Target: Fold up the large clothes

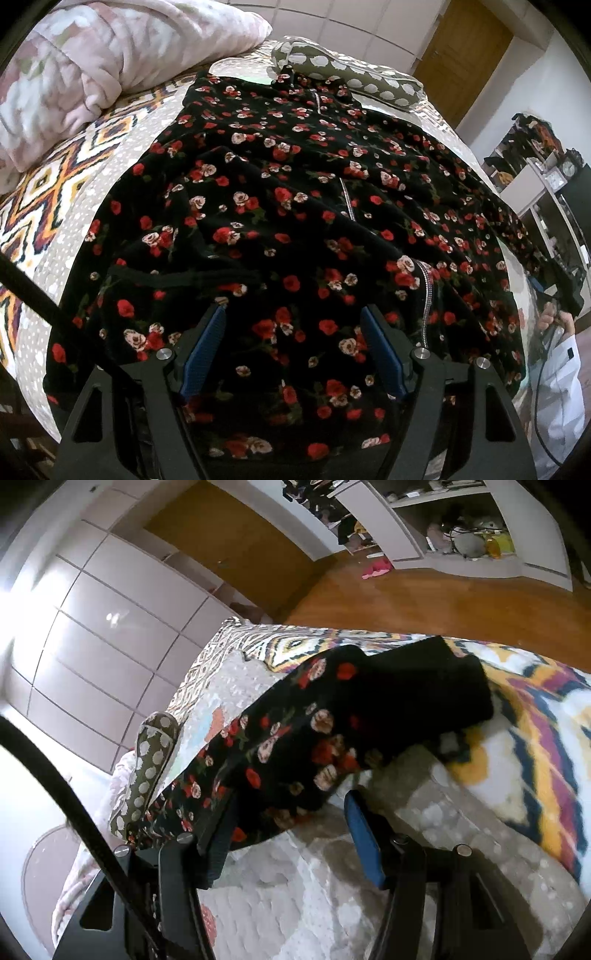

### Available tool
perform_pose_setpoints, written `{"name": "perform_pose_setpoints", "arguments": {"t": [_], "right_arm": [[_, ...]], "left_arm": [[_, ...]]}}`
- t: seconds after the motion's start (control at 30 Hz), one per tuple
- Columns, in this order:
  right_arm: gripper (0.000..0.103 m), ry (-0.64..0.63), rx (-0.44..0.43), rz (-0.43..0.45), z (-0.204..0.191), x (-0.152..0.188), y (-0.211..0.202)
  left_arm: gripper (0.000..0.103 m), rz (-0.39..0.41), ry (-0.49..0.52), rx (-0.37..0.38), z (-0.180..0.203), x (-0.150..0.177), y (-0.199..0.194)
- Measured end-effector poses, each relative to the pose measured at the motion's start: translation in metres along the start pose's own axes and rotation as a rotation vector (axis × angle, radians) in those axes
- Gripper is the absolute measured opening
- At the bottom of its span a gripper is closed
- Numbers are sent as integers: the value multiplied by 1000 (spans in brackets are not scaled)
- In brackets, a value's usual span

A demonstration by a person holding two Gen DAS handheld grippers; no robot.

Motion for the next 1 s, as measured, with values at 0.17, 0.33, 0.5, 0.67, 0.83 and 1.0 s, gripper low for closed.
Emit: {"name": "perform_pose_setpoints", "arguments": {"t": [0.17, 0.33, 0.5, 0.67, 0.83, 1.0], "right_arm": [[64, -3, 28, -1, 2, 4, -5], [65, -7, 44, -1, 0, 7, -6], [65, -6, 45, -2, -1, 8, -6], [65, -7, 48, -4, -1, 9, -6], [66, -11, 56, -4, -2, 12, -4], [66, -11, 57, -3, -3, 13, -4]], "left_arm": [[74, 2, -6, 7, -4, 2, -1], [74, 6, -15, 10, -9, 4, -4], [74, 6, -20, 10, -11, 5, -4], [74, 4, -16, 10, -11, 5, -5], [74, 4, -16, 8, -10, 7, -3], [74, 4, -16, 9, -9, 6, -3]]}}
Point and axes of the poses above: each gripper's, at about its wrist camera, not at the fingertips, and y roughly the way its jaws point, z to its right, x to its underside, the point moved 5 cm from there along y, roughly the way its jaws point, and after that the axes turned 15 degrees about -z, right-handed, at the moved point
